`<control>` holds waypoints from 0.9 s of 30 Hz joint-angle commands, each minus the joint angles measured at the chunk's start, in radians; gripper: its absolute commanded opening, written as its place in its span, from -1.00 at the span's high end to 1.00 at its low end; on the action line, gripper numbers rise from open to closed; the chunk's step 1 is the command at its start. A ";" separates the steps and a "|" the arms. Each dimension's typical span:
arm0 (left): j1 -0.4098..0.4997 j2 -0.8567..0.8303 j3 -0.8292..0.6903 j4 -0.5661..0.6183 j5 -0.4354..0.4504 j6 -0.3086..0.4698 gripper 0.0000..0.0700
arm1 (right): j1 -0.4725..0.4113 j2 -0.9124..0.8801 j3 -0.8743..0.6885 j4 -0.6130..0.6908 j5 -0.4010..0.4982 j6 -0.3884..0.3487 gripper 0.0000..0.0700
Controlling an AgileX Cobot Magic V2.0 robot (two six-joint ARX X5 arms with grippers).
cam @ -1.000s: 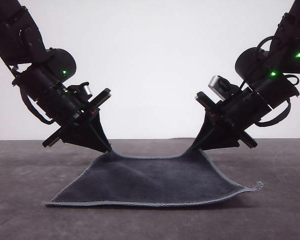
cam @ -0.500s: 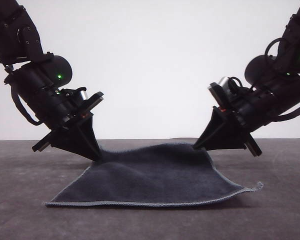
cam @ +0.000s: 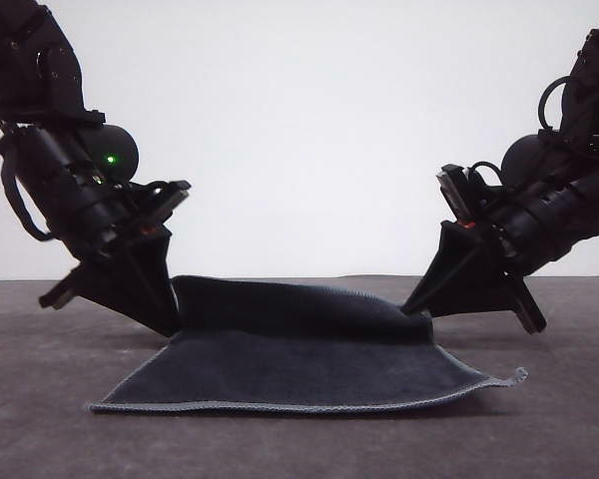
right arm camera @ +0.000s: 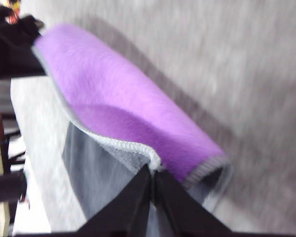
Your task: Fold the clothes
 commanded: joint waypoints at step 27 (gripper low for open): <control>0.002 0.020 0.111 -0.379 0.023 0.177 0.96 | 0.005 -0.011 0.019 -0.436 -0.011 -0.257 0.97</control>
